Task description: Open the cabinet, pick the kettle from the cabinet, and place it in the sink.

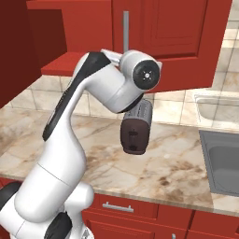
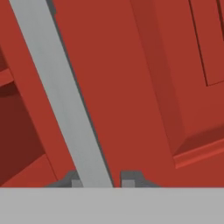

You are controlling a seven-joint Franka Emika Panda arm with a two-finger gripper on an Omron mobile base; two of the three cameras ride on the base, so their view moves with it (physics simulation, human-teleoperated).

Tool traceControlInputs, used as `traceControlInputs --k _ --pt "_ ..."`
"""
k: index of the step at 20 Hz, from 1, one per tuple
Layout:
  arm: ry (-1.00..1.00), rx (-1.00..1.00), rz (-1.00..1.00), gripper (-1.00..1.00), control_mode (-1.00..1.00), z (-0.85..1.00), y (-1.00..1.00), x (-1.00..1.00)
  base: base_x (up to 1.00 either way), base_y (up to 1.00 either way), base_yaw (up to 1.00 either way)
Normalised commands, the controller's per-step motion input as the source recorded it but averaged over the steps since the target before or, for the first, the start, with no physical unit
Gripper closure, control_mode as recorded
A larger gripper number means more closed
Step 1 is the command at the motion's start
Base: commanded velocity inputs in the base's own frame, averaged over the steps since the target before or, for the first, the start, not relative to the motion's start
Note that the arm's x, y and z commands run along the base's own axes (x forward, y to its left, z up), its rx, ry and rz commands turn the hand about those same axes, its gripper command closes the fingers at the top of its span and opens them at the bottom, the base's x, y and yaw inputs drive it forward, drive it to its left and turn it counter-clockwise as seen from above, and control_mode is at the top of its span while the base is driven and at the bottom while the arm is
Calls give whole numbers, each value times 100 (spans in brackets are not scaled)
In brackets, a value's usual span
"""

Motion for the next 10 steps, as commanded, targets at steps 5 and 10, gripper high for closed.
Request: traceControlInputs --k 5,10 --pt "0 0 0 100 -100 17 -50 -42 0 0 0" --pt "0 0 0 100 -100 14 -53 -39 0 0 0"
